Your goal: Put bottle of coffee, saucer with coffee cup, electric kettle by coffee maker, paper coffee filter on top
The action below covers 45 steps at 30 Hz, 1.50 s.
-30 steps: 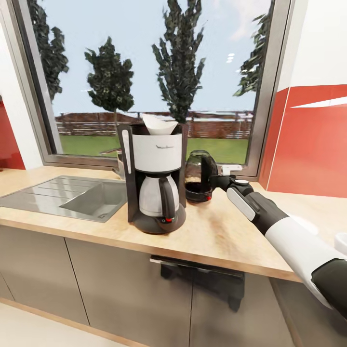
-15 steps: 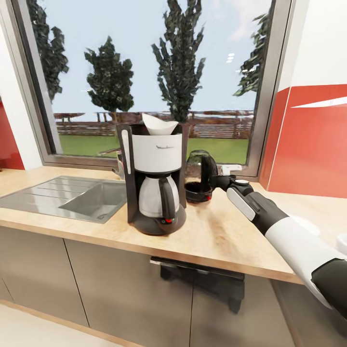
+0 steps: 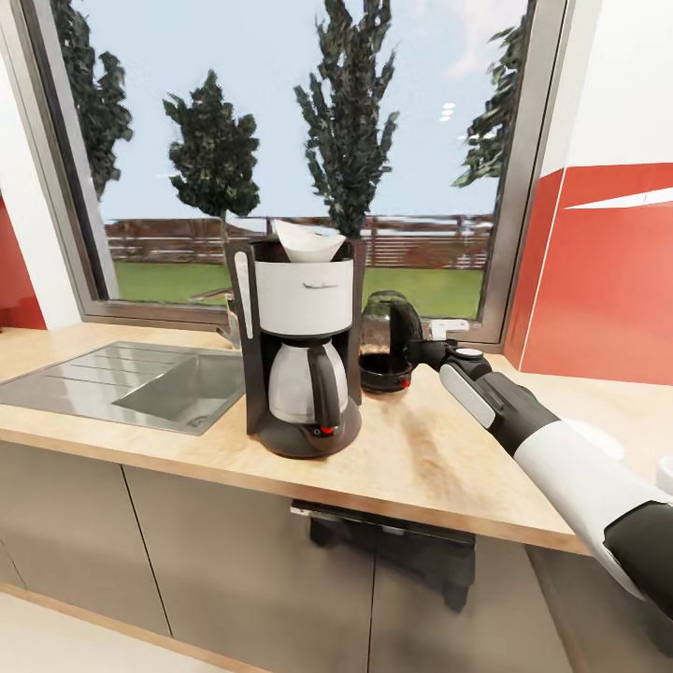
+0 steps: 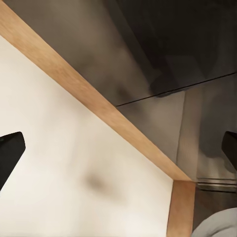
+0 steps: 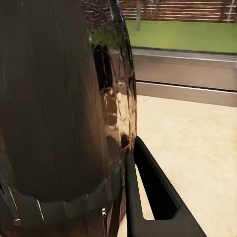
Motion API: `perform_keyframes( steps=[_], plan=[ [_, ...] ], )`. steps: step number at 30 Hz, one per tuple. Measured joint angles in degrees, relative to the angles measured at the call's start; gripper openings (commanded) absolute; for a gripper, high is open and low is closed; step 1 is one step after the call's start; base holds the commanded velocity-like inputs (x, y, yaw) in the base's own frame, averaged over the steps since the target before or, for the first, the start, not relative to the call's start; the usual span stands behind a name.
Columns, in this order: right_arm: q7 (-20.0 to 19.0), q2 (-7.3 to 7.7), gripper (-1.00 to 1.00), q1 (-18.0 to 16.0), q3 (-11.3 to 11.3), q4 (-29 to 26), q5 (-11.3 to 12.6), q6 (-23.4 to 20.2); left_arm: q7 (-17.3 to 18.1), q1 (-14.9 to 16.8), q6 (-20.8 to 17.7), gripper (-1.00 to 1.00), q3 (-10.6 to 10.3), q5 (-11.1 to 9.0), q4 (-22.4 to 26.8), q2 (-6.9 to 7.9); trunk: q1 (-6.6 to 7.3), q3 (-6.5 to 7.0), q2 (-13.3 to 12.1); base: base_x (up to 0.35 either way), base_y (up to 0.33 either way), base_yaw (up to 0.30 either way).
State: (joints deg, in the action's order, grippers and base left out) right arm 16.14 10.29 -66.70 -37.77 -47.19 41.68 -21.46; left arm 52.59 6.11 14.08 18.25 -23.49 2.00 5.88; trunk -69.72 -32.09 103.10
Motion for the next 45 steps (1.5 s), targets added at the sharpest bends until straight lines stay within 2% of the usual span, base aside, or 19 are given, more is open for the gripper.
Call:
perform_keyframes(
  steps=[42,45],
  plan=[
    [0.0,0.03,-1.0,0.0,0.01,-0.06,-0.01,-0.06,0.09,0.0,0.0,1.0,-0.27,0.0,0.0,0.0,0.0,0.0,0.0,0.01,0.0,0.0],
    [0.0,0.03,-1.0,0.01,0.01,-0.09,0.06,-0.04,0.09,0.0,0.0,1.0,-0.15,0.0,0.0,0.0,-0.65,-0.54,1.19,0.0,0.0,0.0]
  ],
)
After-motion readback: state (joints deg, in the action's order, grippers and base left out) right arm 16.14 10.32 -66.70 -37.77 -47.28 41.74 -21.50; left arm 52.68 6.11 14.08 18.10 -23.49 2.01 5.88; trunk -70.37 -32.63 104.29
